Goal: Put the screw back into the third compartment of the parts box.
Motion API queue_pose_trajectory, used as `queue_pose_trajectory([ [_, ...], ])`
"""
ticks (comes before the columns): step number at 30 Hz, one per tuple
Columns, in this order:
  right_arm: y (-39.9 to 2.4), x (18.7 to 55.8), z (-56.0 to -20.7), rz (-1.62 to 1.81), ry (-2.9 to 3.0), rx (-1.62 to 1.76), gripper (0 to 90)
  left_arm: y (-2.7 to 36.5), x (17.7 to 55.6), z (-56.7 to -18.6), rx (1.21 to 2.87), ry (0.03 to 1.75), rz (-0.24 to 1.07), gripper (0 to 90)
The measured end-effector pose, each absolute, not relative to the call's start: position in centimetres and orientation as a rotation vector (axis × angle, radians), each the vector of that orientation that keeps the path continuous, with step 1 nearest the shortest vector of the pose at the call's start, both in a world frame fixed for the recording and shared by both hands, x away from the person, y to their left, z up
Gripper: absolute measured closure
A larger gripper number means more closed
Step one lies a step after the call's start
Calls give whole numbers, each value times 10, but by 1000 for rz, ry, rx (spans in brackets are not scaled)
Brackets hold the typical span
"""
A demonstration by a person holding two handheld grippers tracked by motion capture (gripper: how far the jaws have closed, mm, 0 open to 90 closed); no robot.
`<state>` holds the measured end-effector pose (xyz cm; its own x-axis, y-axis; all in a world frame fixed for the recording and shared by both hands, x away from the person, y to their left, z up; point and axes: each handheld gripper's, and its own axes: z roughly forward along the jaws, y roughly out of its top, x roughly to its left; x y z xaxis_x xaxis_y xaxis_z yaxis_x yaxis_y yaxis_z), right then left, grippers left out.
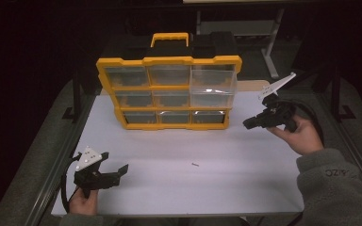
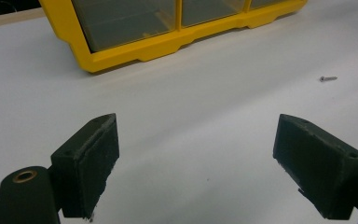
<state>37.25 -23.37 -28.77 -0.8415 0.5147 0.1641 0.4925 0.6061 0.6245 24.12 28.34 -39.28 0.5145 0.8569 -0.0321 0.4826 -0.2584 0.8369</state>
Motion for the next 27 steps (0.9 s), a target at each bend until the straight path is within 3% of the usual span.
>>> queue_pose_trajectory([
  [27, -222, 390, -143, 1046, 2704, 751, 866, 284, 241, -391, 1908, 1096, 560, 137],
])
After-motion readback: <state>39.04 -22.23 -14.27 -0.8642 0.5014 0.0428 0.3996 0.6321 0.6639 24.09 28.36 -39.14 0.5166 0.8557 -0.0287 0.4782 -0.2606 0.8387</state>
